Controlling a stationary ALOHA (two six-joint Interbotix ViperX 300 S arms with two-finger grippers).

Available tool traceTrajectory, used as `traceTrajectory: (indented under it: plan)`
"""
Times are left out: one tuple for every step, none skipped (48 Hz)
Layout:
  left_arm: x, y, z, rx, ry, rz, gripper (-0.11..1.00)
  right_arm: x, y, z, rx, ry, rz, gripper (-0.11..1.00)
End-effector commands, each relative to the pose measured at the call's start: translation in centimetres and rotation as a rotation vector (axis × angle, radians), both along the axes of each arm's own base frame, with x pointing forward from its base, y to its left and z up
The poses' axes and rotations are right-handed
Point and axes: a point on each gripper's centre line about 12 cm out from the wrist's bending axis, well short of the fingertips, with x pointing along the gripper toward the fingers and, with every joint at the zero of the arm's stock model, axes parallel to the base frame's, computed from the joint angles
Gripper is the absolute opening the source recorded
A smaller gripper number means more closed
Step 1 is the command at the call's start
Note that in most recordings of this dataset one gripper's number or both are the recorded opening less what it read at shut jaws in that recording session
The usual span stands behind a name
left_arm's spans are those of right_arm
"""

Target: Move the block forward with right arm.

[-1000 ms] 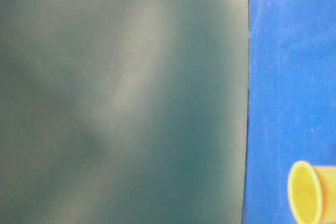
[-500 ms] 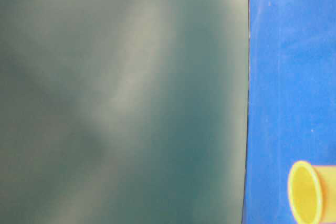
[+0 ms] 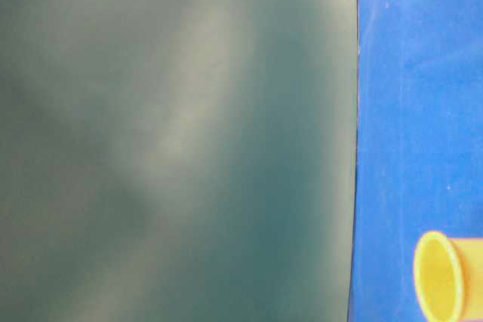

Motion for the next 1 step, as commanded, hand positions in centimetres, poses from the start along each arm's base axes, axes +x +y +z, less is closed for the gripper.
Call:
traceTrajectory:
  plan:
    - [0.28, 0.03, 1.36, 0.000, -0.032, 0.001, 0.00, -0.14, 0.15, 1.53, 0.025, -0.035, 0.004, 0.40]
